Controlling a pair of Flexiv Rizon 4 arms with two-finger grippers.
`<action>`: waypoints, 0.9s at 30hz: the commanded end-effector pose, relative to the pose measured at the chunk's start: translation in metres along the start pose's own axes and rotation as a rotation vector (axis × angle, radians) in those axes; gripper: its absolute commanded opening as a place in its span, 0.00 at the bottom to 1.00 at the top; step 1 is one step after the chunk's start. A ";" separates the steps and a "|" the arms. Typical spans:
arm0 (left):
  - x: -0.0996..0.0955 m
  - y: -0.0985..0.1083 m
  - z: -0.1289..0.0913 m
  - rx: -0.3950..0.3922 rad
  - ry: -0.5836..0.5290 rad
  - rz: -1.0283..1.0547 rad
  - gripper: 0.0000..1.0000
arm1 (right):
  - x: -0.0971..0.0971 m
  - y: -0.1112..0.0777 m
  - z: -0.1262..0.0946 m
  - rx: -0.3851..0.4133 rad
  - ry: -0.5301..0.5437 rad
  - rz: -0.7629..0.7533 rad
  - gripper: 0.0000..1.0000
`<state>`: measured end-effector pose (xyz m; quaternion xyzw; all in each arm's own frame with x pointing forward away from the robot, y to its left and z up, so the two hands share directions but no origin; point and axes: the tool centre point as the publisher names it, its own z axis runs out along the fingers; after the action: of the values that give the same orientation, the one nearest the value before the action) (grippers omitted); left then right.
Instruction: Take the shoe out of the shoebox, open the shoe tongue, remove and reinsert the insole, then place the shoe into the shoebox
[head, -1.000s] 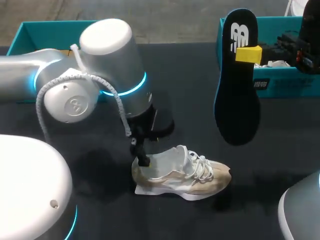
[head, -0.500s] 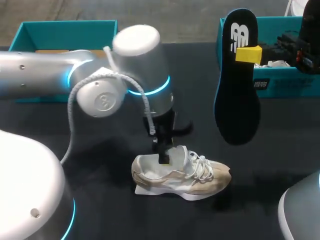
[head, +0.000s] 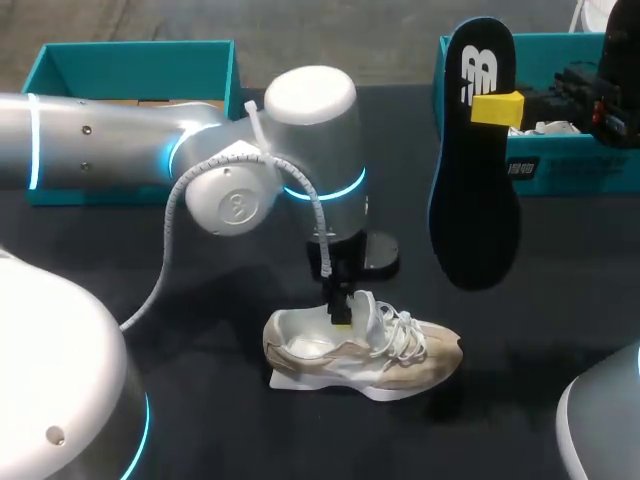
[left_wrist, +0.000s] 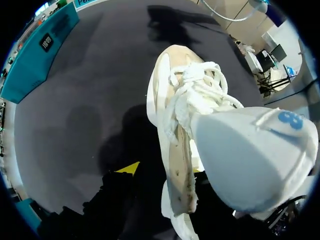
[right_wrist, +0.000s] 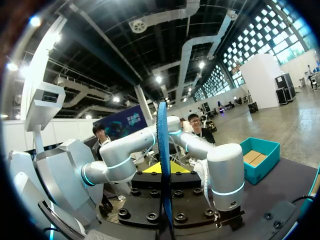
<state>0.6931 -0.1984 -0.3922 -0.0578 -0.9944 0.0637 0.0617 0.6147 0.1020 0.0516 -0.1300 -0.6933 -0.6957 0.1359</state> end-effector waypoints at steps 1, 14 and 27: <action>0.003 0.000 0.003 0.000 0.005 0.003 0.39 | -0.001 0.000 0.002 0.002 0.000 0.001 0.00; 0.007 0.007 0.004 0.010 0.016 -0.005 0.00 | -0.001 0.000 0.002 0.002 0.000 0.001 0.00; 0.018 0.013 -0.022 0.084 -0.044 0.197 0.00 | -0.001 0.000 0.002 0.002 0.000 0.001 0.00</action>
<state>0.6854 -0.1963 -0.3819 -0.1480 -0.9827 0.1024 0.0437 0.6147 0.1020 0.0516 -0.1300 -0.6933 -0.6957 0.1360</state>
